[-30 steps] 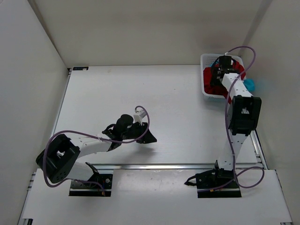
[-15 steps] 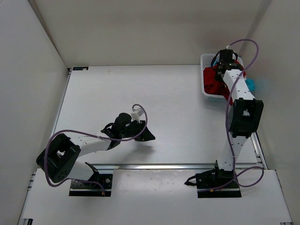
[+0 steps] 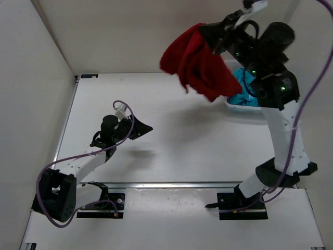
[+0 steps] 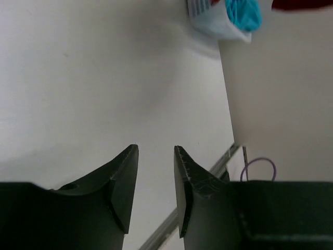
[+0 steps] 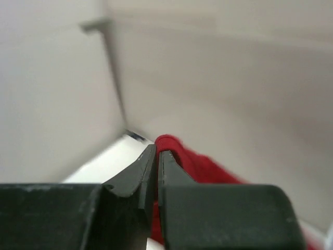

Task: Fold and stack the t-shirts
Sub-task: Move the tshirt to the center of the board, then flatten out the tshirt

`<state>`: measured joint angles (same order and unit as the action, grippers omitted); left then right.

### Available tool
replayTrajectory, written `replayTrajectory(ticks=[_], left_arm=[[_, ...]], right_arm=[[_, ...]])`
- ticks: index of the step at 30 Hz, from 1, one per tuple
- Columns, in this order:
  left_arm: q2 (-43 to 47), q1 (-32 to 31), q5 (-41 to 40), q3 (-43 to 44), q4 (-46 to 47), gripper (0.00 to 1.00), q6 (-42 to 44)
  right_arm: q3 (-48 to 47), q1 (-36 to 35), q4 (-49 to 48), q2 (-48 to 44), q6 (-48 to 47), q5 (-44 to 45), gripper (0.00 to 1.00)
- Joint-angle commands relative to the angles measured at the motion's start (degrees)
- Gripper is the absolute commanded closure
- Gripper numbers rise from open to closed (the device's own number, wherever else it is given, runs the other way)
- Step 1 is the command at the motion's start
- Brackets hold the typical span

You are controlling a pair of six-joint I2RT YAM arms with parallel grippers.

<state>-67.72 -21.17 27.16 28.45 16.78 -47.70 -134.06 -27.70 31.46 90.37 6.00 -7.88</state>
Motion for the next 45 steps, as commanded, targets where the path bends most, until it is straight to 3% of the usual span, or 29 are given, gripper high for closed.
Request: replayTrajectory(ticks=[1,7,13,16,18,23,24,26,28,30,32,34,35,36,37,39,42,45], left_arm=[[2.9,5.9,1.8,1.2,-3.9,0.53,-1.2],[2.5,11.4,2.6,2.1,-2.8,0.49,-3.4],[-0.2,15.2,0.4,0.5,0.4,0.47,-5.1],[-2.9,18.5,-0.7,0.3,2.8,0.49,-7.0],[-5.6,20.0,-1.8,2.1,1.3,0.49,-7.5],[-14.2,19.0,-4.4,10.3,1.2,0.49,-8.1],[-15.1,18.4,-4.9,11.5,0.1,0.49,-7.8],[-17.5,17.4,-4.4,17.5,-1.4,0.5,-7.4],[-17.1,15.9,-6.7,20.5,-5.3,0.49,-4.3],[-15.3,13.0,-12.4,21.2,-12.5,0.47,1.7],[-12.3,11.7,-16.1,18.2,-16.2,0.44,4.7],[-10.2,11.5,-17.7,14.6,-18.5,0.43,6.9],[-9.0,11.5,-18.9,12.6,-20.4,0.43,8.3],[-8.0,10.9,-21.4,10.9,-21.2,0.42,8.9],[-7.4,11.4,-23.2,10.1,-22.6,0.41,10.0],[-5.3,12.2,-22.6,5.9,-23.2,0.4,9.6],[-3.5,13.2,-23.3,3.4,-24.5,0.36,10.5],[-1.8,13.1,-25.4,2.9,-28.4,0.31,11.9]], right_arm=[[1.9,2.6,-9.9,-4.3,3.7,-11.9,1.0],[18.0,14.6,-17.4,-6.3,15.3,-24.4,1.0],[52.0,13.9,-30.1,-7.2,21.5,-22.5,1.0],[61.6,14.7,-36.4,-1.6,25.1,-21.5,1.0],[59.8,16.8,-34.2,4.3,26.1,-20.4,1.0],[36.1,19.3,-19.3,20.0,23.5,-13.7,1.0],[33.3,19.4,-15.5,20.7,22.5,-12.1,0.96],[23.8,19.0,-9.6,23.2,20.1,-7.1,0.79],[21.6,18.3,-4.8,22.8,17.0,-3.5,0.54],[25.0,17.3,-2.5,19.9,15.1,0.7,0.46],[41.3,15.0,-7.8,10.8,15.6,2.4,0.43],[57.3,13.3,-15.8,2.6,17.8,3.7,0.48],[67.0,12.4,-20.7,-2.1,19.9,3.5,0.63],[74.8,11.9,-24.2,-5.9,20.4,2.5,0.7],[77.8,11.2,-25.3,-6.8,21.5,2.8,0.81],[85.8,10.6,-25.0,-9.7,21.8,4.9,0.93],[92.6,8.9,-24.1,-13.4,21.8,10.0,0.82],[98.0,7.5,-23.7,-16.3,22.8,14.6,0.6]])
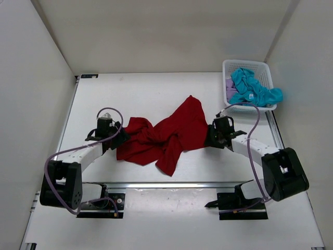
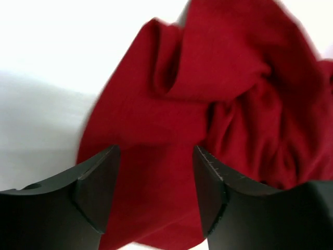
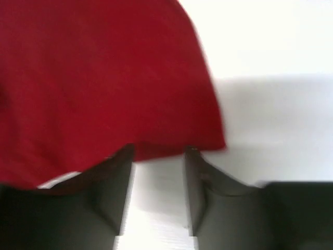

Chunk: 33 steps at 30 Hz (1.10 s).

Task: Fold and stack the t-shirts
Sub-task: Flatten out the tshirt

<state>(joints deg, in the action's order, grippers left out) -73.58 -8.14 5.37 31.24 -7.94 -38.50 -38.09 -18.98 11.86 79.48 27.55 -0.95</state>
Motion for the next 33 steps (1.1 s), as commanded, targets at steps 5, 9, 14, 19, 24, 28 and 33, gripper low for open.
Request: replayTrajectory(ticks=[5,9,14,19,24,28,33], left_arm=[[7.0,1.6,-5.2,-1.3,-7.9,0.25,4.5],[4.8,0.0,-7.0,-1.7,-8.3,0.2,4.9],[-0.9,0.1,-1.2,-5.1,-1.0,0.56,3.2],[-0.1,-2.6,-1.1,-2.3,1.8,0.99,0.0],[6.3,-4.5,-0.3,4.0,-1.7,1.0,-0.4],[14.7,-3.4,1.8,7.3,-9.2,1.0,0.4],[22.9,-1.6,4.6,11.7,-19.8,1.0,2.0]], right_arm=[[5.8,-0.4,-4.2,-5.6,0.8,11.7,0.49],[6.4,0.3,-4.1,-5.1,0.0,13.5,0.47],[7.5,3.2,-7.0,-2.3,-1.8,9.5,0.57],[3.7,2.4,-10.8,0.8,-2.8,4.2,0.91],[-3.2,-0.4,-6.9,-3.9,-4.3,4.5,1.0],[-4.5,-1.4,-2.6,-13.5,-3.8,5.7,1.0],[-7.1,-1.9,4.5,-21.8,-5.0,5.9,1.0]])
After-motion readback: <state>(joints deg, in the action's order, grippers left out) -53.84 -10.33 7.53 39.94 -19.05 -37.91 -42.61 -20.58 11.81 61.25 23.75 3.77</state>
